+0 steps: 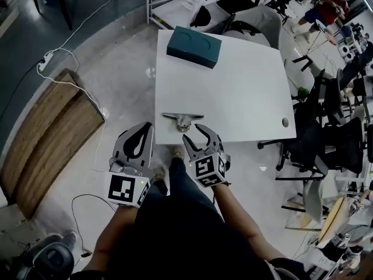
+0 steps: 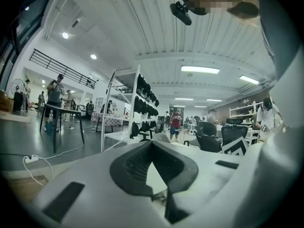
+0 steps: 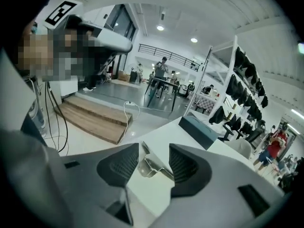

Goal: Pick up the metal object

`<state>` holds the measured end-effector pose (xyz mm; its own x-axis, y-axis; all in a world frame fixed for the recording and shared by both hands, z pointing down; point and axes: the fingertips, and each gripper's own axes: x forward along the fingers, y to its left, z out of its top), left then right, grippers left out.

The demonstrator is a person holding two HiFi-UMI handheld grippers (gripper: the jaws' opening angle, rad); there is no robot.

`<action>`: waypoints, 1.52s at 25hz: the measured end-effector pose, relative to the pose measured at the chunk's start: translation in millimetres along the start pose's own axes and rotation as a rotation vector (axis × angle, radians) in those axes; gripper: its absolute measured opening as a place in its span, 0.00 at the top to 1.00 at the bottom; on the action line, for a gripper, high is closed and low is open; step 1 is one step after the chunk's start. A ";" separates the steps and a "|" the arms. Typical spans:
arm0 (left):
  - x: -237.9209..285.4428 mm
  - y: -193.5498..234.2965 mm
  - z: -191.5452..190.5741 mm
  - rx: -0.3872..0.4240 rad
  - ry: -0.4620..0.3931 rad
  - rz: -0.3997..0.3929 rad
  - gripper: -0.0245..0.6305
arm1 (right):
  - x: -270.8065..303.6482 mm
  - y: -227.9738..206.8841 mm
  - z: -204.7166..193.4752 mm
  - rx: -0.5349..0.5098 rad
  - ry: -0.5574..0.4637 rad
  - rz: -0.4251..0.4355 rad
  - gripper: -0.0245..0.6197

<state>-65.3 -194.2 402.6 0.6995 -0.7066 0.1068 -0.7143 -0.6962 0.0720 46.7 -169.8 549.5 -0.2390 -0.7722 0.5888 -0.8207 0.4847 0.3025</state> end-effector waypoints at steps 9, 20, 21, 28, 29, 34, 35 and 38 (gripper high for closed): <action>56.0 28.1 -8.8 -0.024 0.048 0.138 0.93 | 65.8 6.6 -41.4 -0.301 0.146 0.247 0.65; 72.9 40.6 -16.8 -0.043 0.057 0.279 0.93 | 97.7 15.6 -62.6 -0.656 0.218 0.353 0.71; 72.1 40.3 -16.2 -0.043 0.055 0.289 0.93 | 98.0 15.7 -63.6 -0.679 0.222 0.353 0.72; 63.0 45.6 -16.3 -0.042 0.057 0.321 0.93 | 107.3 13.9 -65.7 -0.748 0.263 0.327 0.80; 63.1 46.6 -15.8 -0.041 0.058 0.318 0.93 | 108.9 13.5 -65.1 -0.752 0.266 0.323 0.81; 73.8 50.1 -13.6 -0.034 0.070 0.268 0.93 | 117.7 2.2 -53.9 -0.796 0.245 0.245 0.86; 76.6 50.8 -13.7 -0.035 0.074 0.255 0.93 | 117.9 -1.4 -48.1 -0.796 0.238 0.231 0.88; 87.5 51.7 -11.8 -0.033 0.079 0.208 0.93 | 121.8 -12.9 -38.3 -0.770 0.233 0.206 0.92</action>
<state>-41.3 -290.6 427.3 0.5342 -0.8212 0.2004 -0.8441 -0.5313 0.0730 48.0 -254.4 646.0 -0.1625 -0.5732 0.8031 -0.1675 0.8181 0.5501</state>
